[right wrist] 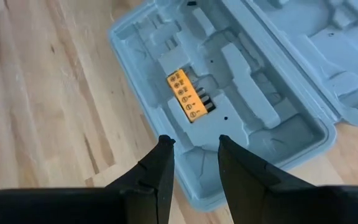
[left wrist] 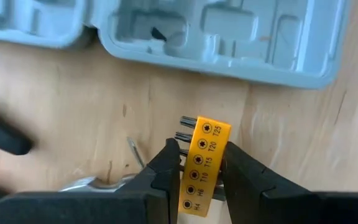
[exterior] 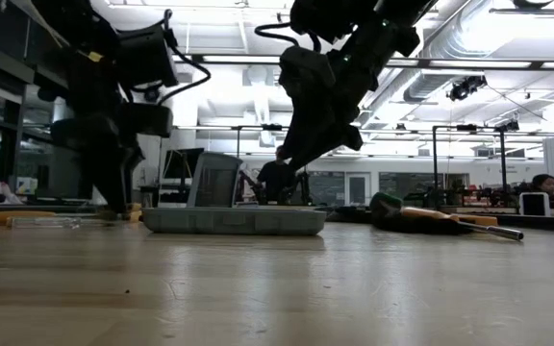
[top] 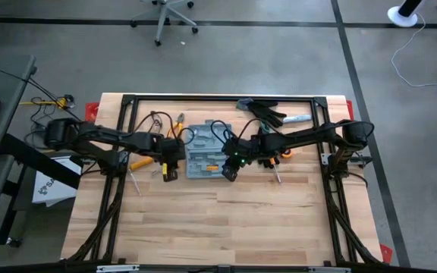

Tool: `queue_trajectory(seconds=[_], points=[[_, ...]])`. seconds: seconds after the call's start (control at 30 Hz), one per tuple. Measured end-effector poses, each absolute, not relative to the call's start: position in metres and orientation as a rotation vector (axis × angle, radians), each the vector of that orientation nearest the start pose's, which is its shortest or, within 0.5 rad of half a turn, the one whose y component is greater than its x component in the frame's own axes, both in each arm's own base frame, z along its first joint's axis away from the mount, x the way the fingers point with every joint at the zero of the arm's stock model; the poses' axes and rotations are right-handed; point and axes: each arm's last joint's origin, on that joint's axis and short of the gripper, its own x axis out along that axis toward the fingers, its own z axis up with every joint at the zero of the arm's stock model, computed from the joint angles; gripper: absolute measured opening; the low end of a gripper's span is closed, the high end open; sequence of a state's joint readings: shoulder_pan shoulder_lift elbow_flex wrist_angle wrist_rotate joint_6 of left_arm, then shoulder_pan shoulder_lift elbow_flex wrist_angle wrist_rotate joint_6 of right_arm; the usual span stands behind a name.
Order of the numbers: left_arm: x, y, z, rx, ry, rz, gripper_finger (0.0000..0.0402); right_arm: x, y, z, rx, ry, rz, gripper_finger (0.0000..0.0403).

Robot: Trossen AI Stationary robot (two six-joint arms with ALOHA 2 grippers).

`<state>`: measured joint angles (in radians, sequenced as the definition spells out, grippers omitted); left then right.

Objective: Prefit tool cases
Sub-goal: Put the yellow screwdriver bits into the gray toolbox

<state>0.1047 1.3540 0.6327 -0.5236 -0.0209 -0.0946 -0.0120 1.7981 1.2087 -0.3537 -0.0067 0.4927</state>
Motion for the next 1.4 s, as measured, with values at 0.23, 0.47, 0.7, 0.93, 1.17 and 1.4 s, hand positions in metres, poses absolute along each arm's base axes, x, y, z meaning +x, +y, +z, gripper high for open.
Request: queue_trajectory(seconds=[0.23, 0.47, 0.7, 0.93, 1.17, 1.4], points=[[0.214, 0.023, 0.167, -0.178, 1.148, 0.212, 0.0077, 0.373, -0.004, 0.196, 0.463, 0.923, -0.237, 0.0114], [0.228, 0.024, 0.181, -0.243, 0.935, 0.232, 0.0077, 0.373, -0.006, 0.196, 0.447, 0.923, -0.231, 0.0114], [0.247, 0.024, 0.177, -0.298, 0.830, 0.183, 0.0077, 0.375, -0.010, 0.198, 0.452, 0.898, -0.235, 0.0114], [0.257, 0.022, 0.157, -0.305, 0.881, 0.151, 0.0077, 0.380, -0.010, 0.202, 0.473, 0.832, -0.226, 0.0114], [0.262, 0.021, 0.142, -0.256, 0.937, 0.100, 0.0077, 0.382, -0.010, 0.203, 0.478, 0.804, -0.221, 0.0114], [0.263, 0.021, 0.134, -0.229, 0.968, 0.100, 0.0077, 0.384, -0.011, 0.204, 0.480, 0.782, -0.217, 0.0114]])
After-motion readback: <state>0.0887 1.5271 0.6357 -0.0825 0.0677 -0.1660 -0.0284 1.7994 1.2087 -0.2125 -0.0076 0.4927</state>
